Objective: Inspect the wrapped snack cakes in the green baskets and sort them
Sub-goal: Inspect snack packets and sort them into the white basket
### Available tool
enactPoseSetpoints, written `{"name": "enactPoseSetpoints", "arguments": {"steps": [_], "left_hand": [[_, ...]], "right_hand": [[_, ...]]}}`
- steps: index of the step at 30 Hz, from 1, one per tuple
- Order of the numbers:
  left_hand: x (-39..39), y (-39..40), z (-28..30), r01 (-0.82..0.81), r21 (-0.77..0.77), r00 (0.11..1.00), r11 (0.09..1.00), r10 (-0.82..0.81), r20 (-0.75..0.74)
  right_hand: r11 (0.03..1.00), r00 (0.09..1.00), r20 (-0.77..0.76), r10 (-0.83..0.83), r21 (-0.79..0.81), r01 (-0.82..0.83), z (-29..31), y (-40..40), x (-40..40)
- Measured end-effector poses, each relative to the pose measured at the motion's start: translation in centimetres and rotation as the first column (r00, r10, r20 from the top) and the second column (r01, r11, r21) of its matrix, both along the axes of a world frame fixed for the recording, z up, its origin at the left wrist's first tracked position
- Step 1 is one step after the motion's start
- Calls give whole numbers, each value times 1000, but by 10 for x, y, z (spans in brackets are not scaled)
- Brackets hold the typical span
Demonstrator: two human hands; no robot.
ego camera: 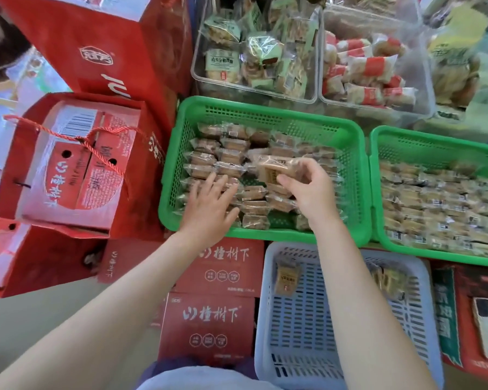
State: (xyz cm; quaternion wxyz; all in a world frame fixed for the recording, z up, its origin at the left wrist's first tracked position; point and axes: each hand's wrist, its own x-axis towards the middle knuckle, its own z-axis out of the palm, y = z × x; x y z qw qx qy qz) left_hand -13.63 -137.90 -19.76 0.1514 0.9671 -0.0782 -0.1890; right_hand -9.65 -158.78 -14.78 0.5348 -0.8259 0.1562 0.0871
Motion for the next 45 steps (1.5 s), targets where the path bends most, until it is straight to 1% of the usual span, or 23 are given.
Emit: {"name": "enactPoseSetpoints", "arguments": {"steps": [2, 3, 4, 5, 6, 7, 8, 9, 10, 12, 15, 18, 20, 22, 24, 26, 31, 34, 37, 39, 40, 43, 45], "left_hand": [[1, 0, -8, 32, 40, 997, 999, -29, -72], [2, -1, -9, 41, 51, 997, 998, -37, -62], [4, -2, -9, 44, 60, 998, 997, -41, -51], [5, -3, -8, 41, 63, 998, 997, -38, -46], [5, -4, -7, 36, 64, 999, 997, -33, -39], [6, -4, -9, 33, 67, 999, 997, -30, -38], [7, -3, -10, 34, 70, 999, 997, -31, -36], [6, -4, -11, 40, 76, 999, 996, -38, -36], [6, -3, -12, 48, 82, 998, 995, -45, -36], [7, -2, -13, 63, 97, 997, 993, -58, -48], [7, -3, -13, 74, 103, 996, 992, -67, -65], [7, -3, -15, 69, 110, 996, 991, -62, -65], [6, -3, -16, 61, 108, 997, 992, -55, -57], [5, -3, -17, 53, 111, 998, 992, -51, -29], [3, -4, -18, 50, 113, 999, 992, -50, -8], [3, -4, -19, 52, 115, 999, 992, -52, -4], [3, -4, -19, 61, 129, 998, 990, -64, 16], [2, -4, -18, 61, 135, 998, 989, -64, 21], [3, -5, -17, 61, 136, 998, 989, -63, 4], [3, -5, -17, 60, 132, 998, 989, -60, -3], [3, -5, -17, 58, 130, 998, 990, -58, -5], [3, -4, -18, 57, 122, 998, 991, -56, -11], [2, -3, -19, 60, 120, 998, 991, -60, -8]], "right_hand": [[992, 995, 11, 101, -76, -100, -11, 3, 11], [966, 980, 8, 197, -174, -192, -16, 6, 14], [908, 953, 0, 302, -304, -288, -21, 7, 17], [825, 918, 1, 397, -438, -357, -25, 8, 18], [735, 881, 13, 473, -558, -386, -25, 9, 19], [667, 850, 41, 525, -640, -381, -27, 10, 21], [633, 825, 88, 558, -688, -355, -28, 12, 22], [633, 813, 127, 568, -700, -332, -29, 13, 22], [659, 814, 157, 560, -679, -323, -29, 15, 23], [704, 827, 162, 538, -625, -336, -33, 15, 24], [629, 818, 74, 571, -680, -377, -42, 12, 22], [546, 808, 50, 588, -761, -350, -47, 17, 18], [495, 798, 9, 602, -789, -364, -49, 26, 16], [517, 798, -4, 603, -760, -394, -50, 32, 16], [575, 807, 43, 589, -723, -382, -49, 34, 14], [589, 800, 87, 593, -724, -358, -51, 33, 11], [519, 794, 33, 607, -773, -364, -69, 29, 12], [430, 761, -4, 648, -824, -370, -71, 27, 12], [393, 740, 14, 673, -854, -341, -64, 27, 13], [425, 713, 61, 698, -837, -345, -65, 27, 12], [465, 704, 84, 706, -805, -369, -68, 25, 12], [592, 718, 102, 689, -650, -476, -74, 16, 14], [598, 731, 93, 675, -650, -469, -79, 10, 15]]}}
